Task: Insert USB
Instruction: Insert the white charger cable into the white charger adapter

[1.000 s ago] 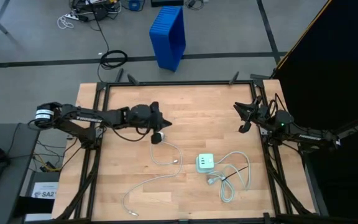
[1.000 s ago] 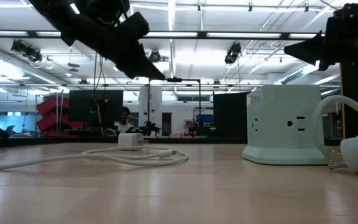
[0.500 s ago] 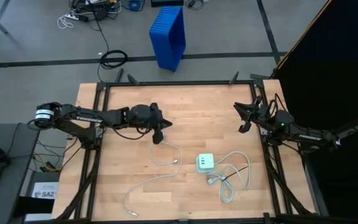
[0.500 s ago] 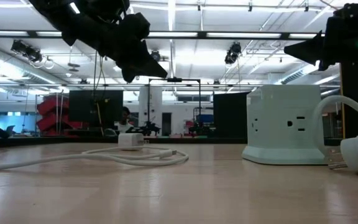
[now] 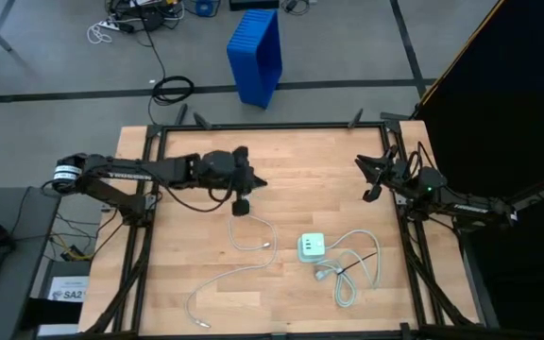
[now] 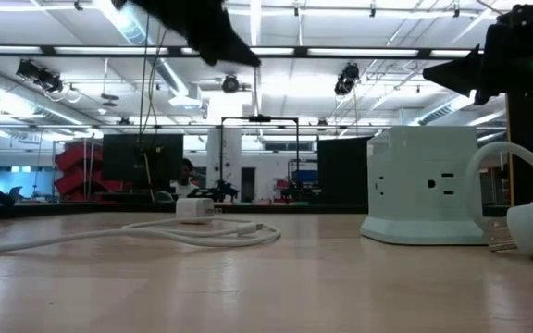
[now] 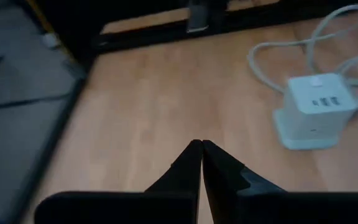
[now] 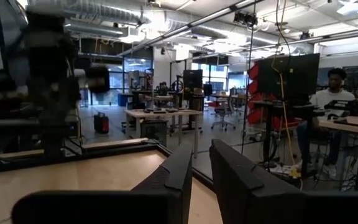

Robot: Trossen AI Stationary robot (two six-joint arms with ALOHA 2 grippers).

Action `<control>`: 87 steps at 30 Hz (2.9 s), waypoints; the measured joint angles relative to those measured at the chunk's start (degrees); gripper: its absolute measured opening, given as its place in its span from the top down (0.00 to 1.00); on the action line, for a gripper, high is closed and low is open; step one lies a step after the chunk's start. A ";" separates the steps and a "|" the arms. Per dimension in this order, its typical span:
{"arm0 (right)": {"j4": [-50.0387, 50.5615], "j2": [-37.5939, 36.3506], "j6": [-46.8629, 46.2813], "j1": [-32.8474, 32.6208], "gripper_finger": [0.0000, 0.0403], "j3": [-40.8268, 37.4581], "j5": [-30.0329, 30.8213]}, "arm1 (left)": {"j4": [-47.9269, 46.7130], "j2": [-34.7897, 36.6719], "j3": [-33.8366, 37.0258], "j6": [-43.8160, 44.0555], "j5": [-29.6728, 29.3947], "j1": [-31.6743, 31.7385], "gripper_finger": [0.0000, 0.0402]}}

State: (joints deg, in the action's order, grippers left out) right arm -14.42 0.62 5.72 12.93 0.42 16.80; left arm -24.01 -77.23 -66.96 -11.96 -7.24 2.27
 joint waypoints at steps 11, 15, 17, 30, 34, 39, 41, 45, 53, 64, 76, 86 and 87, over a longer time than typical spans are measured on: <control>-0.54 0.00 -0.01 0.00 0.94 0.01 0.02 | -30.31 -11.03 -11.75 7.14 -0.58 -19.36 1.00; -0.61 0.00 -0.01 0.00 0.92 0.01 0.02 | -33.58 -14.05 -11.48 11.31 -3.54 -26.05 1.00; -0.61 0.00 0.01 0.00 0.92 0.01 0.02 | -38.39 -15.08 -11.48 14.56 -5.07 -28.54 1.00; -1.34 0.00 0.01 0.00 0.92 0.01 0.02 | -40.84 -15.72 -11.45 38.08 -5.12 -49.08 0.94; -1.37 0.00 -0.01 0.00 0.93 0.01 0.02 | -33.12 -17.41 -11.45 43.78 -5.43 -54.34 0.78; -1.40 0.00 0.00 0.00 0.94 0.01 0.01 | -25.75 -23.08 -11.48 44.38 -5.94 -57.51 0.55; -1.41 0.00 0.02 0.00 0.93 0.01 0.02 | -26.76 -26.28 -11.50 45.16 -5.68 -57.88 0.47; -1.41 0.00 0.02 0.00 0.91 0.01 0.02 | -31.77 -32.50 -11.45 48.19 -3.04 -57.93 0.40; -1.48 0.03 0.02 0.01 0.90 0.04 0.09 | -29.89 -37.06 -11.56 48.59 4.24 -57.98 0.44; -1.85 0.11 -0.01 0.01 0.94 0.05 0.04 | -27.94 -28.94 -11.48 54.57 0.20 -58.25 0.47; -1.85 0.11 0.01 0.00 0.91 0.05 0.05 | -21.04 -29.77 -11.48 56.12 4.10 -59.44 0.47; -2.00 0.11 0.02 0.00 0.91 0.05 0.02 | -22.05 -30.10 -11.43 54.42 0.40 -59.44 0.47; -1.98 0.11 0.00 0.02 0.92 0.05 0.02 | -21.88 -30.67 -11.48 54.20 -0.22 -59.41 0.47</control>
State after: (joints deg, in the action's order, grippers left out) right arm -16.41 0.73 5.73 12.95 0.47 16.82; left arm -45.89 -107.89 -78.43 42.24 -7.46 -57.15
